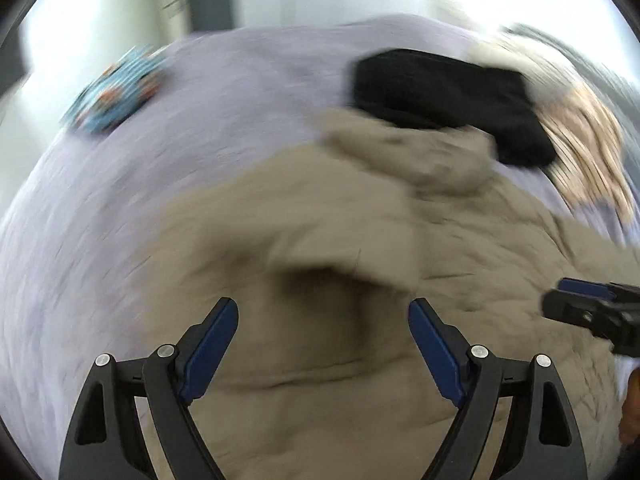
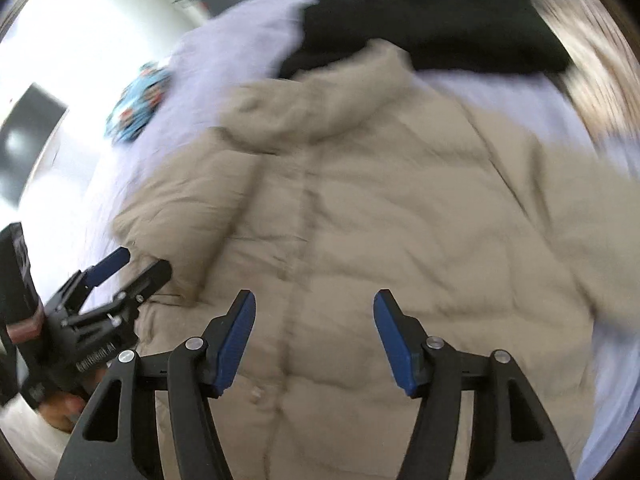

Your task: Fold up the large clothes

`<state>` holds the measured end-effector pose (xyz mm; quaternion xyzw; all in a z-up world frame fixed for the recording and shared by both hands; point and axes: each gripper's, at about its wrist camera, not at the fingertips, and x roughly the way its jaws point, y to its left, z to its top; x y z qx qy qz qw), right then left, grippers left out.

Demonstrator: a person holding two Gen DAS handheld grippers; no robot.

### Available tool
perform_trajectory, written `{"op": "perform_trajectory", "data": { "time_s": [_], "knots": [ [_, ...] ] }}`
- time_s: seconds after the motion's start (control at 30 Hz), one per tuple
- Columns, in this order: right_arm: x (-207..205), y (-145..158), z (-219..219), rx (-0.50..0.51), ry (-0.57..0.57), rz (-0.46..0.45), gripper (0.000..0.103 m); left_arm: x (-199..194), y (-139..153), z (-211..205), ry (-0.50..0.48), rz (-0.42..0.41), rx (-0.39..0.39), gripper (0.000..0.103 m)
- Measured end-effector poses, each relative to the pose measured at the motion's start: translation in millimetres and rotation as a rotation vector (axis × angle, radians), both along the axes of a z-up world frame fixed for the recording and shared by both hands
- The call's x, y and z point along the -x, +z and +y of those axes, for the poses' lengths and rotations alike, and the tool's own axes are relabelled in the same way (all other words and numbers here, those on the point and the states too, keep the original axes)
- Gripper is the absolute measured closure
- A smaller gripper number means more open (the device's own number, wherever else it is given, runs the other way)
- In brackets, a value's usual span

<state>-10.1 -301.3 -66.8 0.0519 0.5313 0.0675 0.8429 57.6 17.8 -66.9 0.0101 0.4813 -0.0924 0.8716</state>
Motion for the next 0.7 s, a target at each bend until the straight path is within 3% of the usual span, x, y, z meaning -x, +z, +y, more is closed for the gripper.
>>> {"op": "perform_trajectory", "data": {
  "time_s": [0.07, 0.13, 0.2, 0.33, 0.43, 0.5, 0.6, 0.63, 0.67, 0.7],
  "knots": [
    [-8, 2, 35, 0.063, 0.101, -0.043, 0.021, -4, -16, 34, 0.083, 0.057, 0.012, 0.015],
    [-13, -1, 75, 0.182, 0.212, -0.089, 0.021, -2, -35, 61, 0.172, 0.115, -0.013, 0.015],
    [-20, -8, 115, 0.276, 0.313, -0.123, 0.022, 1, -43, 71, 0.185, 0.129, 0.010, 0.015],
    [-38, -27, 150, 0.358, 0.345, -0.104, 0.022, 10, -54, 74, 0.194, 0.140, 0.033, 0.015],
    [-61, -30, 147, 0.436, 0.237, -0.160, 0.022, 10, -58, 74, 0.189, 0.149, 0.039, 0.015],
    [-70, -18, 115, 0.382, 0.072, -0.193, 0.028, 5, -54, 82, 0.179, 0.163, 0.077, 0.015],
    [-67, -9, 40, 0.181, -0.171, -0.158, 0.051, -11, -36, 98, 0.175, 0.133, 0.171, 0.015],
    [-65, -14, 16, 0.094, -0.226, -0.119, 0.075, -23, -28, 110, 0.187, 0.122, 0.207, 0.015],
    [-64, -22, -3, 0.015, -0.275, -0.072, 0.092, -34, -27, 114, 0.195, 0.124, 0.229, 0.015],
    [-63, -31, -19, -0.047, -0.319, -0.031, 0.092, -50, -28, 123, 0.202, 0.141, 0.265, 0.015]
  ]
}}
